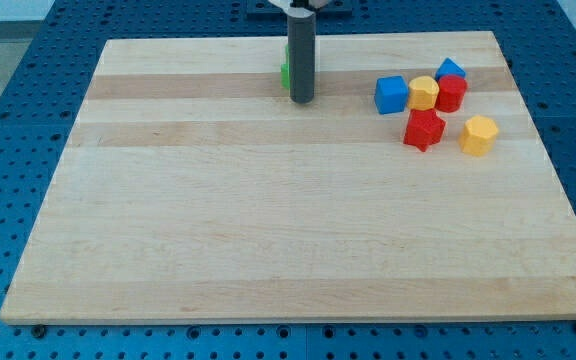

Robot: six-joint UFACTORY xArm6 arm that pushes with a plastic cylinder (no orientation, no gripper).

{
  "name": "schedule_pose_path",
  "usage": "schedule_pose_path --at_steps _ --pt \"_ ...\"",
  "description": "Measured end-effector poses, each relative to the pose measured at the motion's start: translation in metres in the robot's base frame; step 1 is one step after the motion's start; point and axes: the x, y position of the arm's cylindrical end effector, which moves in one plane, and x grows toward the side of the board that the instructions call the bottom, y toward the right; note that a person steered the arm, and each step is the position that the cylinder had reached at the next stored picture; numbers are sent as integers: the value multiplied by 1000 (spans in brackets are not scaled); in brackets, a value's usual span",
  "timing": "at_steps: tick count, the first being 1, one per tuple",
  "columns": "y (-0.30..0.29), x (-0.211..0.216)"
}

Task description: Place the red star towards the right of the green blocks

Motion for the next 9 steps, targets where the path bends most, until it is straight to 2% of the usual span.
schedule_pose_path --at_steps 2,3,5,7,8,9 --pt "27 79" --pt "56 103" --pt "152 112" --pt "173 116" --pt "191 70" --pt "191 69"
